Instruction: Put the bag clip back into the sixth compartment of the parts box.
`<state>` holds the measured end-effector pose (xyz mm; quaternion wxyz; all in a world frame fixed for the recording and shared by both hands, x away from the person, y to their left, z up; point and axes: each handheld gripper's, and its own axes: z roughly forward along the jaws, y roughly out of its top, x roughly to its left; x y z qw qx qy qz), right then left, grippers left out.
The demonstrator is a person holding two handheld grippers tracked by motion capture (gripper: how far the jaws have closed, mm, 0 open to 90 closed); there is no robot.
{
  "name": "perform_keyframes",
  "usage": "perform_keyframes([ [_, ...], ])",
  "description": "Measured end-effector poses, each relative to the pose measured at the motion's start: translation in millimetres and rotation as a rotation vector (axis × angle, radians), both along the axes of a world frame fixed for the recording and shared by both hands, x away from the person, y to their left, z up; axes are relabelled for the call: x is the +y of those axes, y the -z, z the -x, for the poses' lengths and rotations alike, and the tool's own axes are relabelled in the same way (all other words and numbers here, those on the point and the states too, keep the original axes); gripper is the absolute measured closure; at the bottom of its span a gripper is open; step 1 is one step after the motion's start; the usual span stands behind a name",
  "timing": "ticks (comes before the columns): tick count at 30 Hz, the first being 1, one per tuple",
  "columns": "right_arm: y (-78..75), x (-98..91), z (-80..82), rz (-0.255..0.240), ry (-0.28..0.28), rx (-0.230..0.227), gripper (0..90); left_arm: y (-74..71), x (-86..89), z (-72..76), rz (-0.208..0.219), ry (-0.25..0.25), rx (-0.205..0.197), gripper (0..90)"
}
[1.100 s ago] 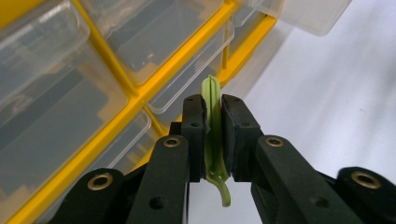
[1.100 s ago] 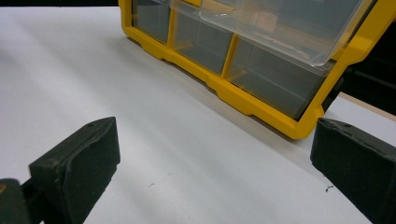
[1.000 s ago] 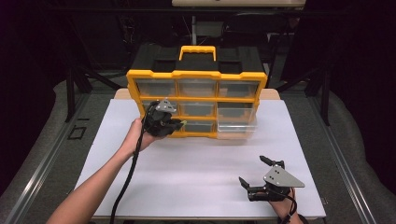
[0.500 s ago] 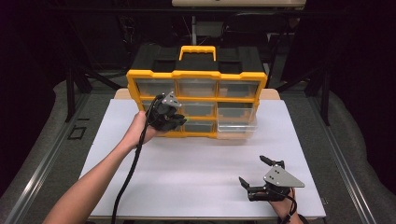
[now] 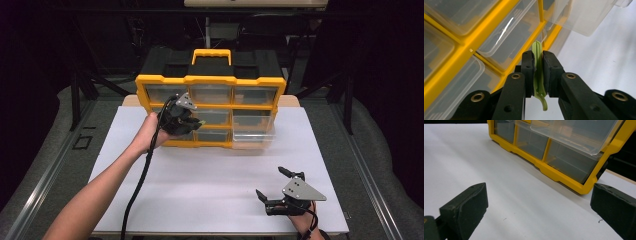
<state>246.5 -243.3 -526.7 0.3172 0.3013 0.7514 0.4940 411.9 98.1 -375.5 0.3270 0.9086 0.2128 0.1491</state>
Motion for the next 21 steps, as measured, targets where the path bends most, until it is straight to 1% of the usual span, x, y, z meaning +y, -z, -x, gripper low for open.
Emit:
perform_keyframes([
  [8,0.3,0.3,0.1,-0.003,0.002,0.004,0.8,-10.1,-2.0,-1.4,-0.012,0.011,-0.009,80.4],
  [11,0.1,0.1,0.0,0.0,0.001,0.001,0.8,-14.0,-2.9,-1.8,-0.005,0.011,-0.014,80.4],
  [15,0.1,0.0,-0.1,0.001,0.0,0.0,0.8,-18.7,-4.7,-3.0,-0.01,0.014,-0.02,80.4],
  [21,0.2,0.0,-0.4,0.003,0.0,0.0,0.8,-26.8,-7.3,-4.3,-0.007,0.017,-0.03,80.4],
])
